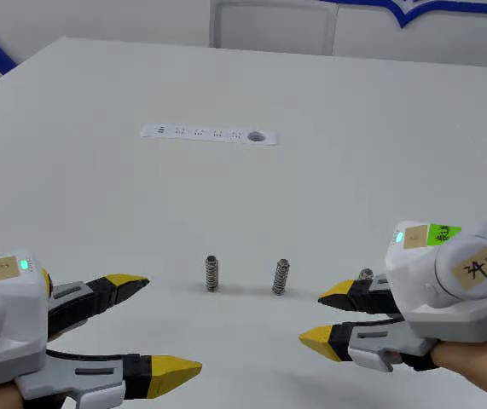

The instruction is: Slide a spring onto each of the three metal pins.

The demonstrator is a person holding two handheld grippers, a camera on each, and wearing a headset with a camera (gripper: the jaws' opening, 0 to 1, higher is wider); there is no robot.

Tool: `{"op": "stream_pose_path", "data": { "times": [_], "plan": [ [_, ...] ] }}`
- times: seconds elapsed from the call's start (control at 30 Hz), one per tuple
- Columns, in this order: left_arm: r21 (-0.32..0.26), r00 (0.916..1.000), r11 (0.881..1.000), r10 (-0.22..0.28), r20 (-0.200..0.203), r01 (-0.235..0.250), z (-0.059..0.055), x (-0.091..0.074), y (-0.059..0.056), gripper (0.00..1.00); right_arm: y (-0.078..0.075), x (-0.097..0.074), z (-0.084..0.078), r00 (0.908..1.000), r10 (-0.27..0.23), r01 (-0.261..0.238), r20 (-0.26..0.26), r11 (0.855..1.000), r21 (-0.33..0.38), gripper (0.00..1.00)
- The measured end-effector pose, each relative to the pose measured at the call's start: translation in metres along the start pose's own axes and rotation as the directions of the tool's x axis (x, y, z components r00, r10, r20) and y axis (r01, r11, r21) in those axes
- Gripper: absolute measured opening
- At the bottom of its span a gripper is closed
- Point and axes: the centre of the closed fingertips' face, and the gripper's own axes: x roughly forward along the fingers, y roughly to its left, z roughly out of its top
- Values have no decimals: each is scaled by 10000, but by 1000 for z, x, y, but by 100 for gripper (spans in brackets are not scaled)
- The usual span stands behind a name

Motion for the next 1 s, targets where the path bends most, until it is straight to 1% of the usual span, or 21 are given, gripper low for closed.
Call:
{"op": "stream_pose_path", "data": {
  "times": [0.33, 0.57, 0.93, 1.0],
  "plan": [
    [49, 9999, 9999, -112, -57, 112, 2, 3, -1, 80, -16, -17, -14, 9985, -541, 538, 57, 9975, 457, 33],
    [80, 9997, 9998, -190, -136, 191, 1, 4, -2, 80, -31, -30, -25, 9950, -989, 979, 104, 9924, 742, 36],
    [81, 9996, 9997, -236, -171, 238, 1, 6, -2, 80, -48, -45, -36, 9899, -1371, 1328, 368, 9860, 1006, 40],
    [81, 9996, 9997, -234, -171, 235, 1, 6, -2, 80, -50, -48, -38, 9887, -1404, 1345, 532, 9857, 1018, 41]
  ]
}}
